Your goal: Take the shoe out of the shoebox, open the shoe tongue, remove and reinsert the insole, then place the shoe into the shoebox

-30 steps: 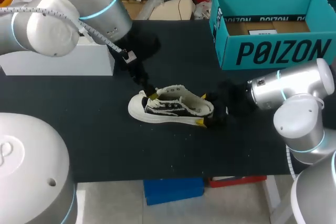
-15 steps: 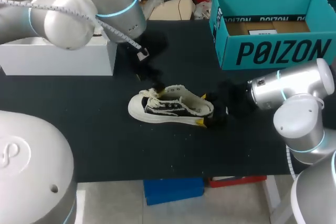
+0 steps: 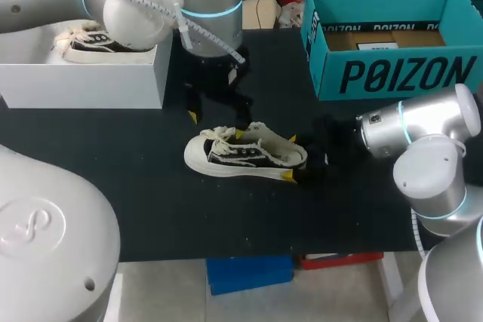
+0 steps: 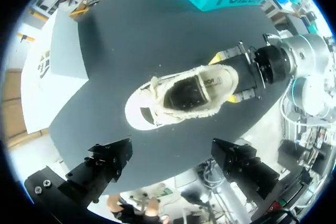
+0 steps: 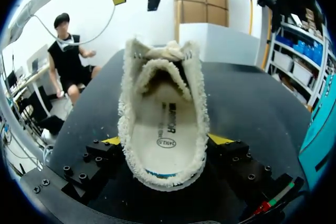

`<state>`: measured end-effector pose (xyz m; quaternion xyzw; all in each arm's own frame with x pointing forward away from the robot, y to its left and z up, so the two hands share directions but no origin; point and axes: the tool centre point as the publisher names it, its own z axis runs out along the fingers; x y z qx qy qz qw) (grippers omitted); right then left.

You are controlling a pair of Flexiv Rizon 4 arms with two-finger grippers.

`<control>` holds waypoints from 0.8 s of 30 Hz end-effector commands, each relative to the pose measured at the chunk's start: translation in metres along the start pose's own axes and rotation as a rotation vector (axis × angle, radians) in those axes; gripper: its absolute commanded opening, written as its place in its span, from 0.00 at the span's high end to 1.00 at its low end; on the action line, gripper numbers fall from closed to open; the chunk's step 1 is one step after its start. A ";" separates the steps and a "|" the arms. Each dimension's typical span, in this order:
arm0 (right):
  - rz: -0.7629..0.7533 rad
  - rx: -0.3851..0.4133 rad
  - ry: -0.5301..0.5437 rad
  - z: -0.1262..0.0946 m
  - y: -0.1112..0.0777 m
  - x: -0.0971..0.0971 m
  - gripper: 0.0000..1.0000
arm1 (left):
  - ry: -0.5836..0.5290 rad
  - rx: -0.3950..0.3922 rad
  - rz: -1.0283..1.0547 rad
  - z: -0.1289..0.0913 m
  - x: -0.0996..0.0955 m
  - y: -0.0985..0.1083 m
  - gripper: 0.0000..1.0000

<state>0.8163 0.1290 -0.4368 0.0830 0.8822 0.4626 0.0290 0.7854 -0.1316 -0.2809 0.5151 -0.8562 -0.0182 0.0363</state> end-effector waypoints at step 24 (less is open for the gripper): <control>0.001 0.001 -0.001 0.004 -0.001 -0.001 1.00 | -0.269 0.118 -0.460 0.027 0.039 -0.053 0.00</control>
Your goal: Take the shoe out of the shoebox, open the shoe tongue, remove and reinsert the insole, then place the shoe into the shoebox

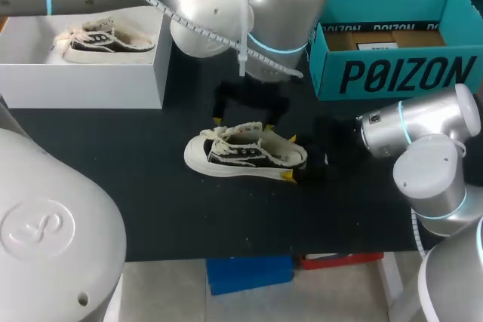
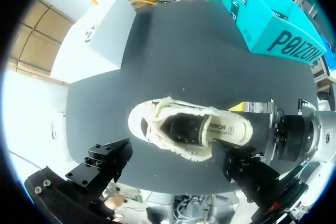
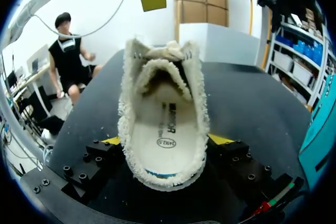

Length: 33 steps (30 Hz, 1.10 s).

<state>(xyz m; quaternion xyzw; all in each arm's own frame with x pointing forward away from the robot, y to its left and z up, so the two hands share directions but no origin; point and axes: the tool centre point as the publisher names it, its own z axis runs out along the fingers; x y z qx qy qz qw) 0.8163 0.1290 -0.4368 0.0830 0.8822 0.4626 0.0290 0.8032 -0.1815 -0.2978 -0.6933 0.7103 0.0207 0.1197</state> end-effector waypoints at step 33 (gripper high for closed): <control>0.001 0.001 -0.001 0.004 -0.001 -0.001 1.00 | -0.263 -0.123 0.097 0.066 0.027 -0.005 0.08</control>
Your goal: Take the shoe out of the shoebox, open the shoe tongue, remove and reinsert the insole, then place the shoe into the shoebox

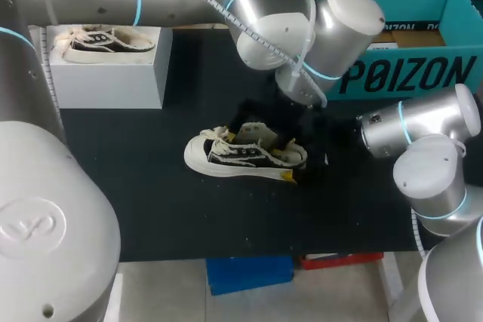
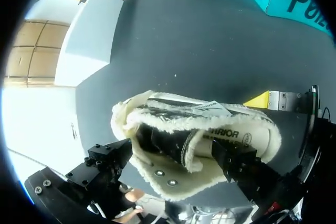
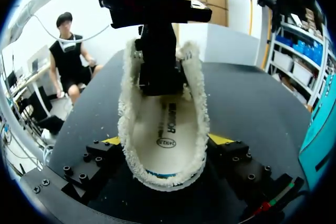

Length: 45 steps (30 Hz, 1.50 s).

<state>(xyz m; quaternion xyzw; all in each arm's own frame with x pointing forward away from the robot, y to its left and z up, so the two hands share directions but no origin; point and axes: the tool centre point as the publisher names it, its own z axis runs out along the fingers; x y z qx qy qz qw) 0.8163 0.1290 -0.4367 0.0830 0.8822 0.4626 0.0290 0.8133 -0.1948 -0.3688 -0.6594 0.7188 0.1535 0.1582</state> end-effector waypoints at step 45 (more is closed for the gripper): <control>0.001 0.001 -0.001 0.004 -0.002 -0.001 1.00 | -0.060 0.060 -0.018 -0.001 -0.088 0.010 1.00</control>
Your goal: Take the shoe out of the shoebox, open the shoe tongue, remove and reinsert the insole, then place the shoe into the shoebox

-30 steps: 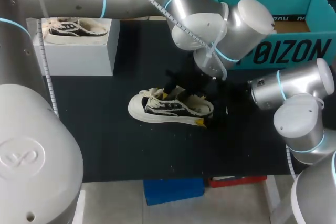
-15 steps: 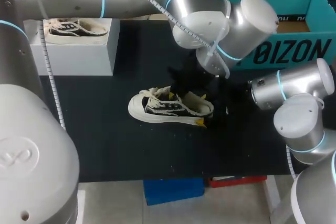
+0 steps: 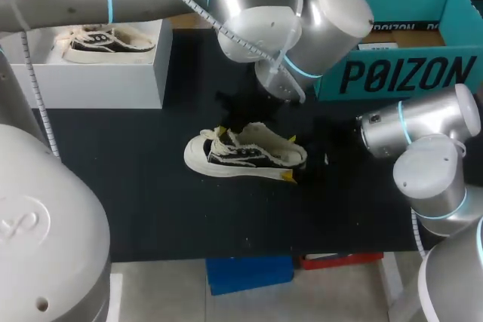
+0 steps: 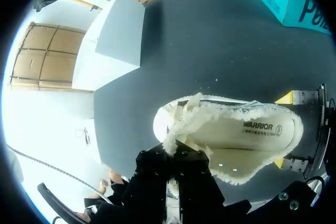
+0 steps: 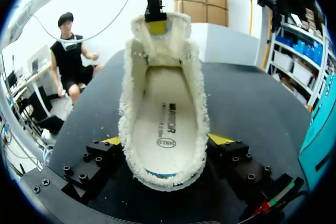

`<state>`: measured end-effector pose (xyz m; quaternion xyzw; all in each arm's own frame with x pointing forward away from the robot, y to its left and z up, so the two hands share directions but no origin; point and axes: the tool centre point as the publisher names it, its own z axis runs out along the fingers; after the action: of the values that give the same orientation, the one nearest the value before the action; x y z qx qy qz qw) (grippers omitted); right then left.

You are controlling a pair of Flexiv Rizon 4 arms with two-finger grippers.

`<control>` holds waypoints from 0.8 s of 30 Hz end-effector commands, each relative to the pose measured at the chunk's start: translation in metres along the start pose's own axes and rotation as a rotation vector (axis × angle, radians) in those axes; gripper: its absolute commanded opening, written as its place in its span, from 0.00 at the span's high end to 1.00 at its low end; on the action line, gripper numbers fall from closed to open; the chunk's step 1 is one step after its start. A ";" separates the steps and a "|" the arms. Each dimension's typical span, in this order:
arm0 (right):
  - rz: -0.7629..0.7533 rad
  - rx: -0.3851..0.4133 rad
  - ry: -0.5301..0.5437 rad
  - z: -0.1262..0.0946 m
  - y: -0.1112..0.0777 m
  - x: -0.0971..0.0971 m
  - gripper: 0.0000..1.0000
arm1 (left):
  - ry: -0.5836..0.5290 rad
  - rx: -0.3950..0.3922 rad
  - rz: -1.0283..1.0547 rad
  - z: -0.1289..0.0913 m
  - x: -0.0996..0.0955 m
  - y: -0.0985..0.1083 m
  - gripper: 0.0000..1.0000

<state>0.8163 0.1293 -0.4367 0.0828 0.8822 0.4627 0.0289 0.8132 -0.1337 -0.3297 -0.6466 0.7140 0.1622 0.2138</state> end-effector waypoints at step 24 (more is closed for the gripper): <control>0.002 0.001 -0.001 0.004 -0.002 -0.001 1.00 | -0.012 -0.087 -0.158 0.058 -0.058 0.015 0.00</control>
<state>0.8167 0.1310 -0.4367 0.0826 0.8821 0.4628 0.0290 0.8081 -0.0572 -0.3413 -0.7081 0.6516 0.1806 0.2035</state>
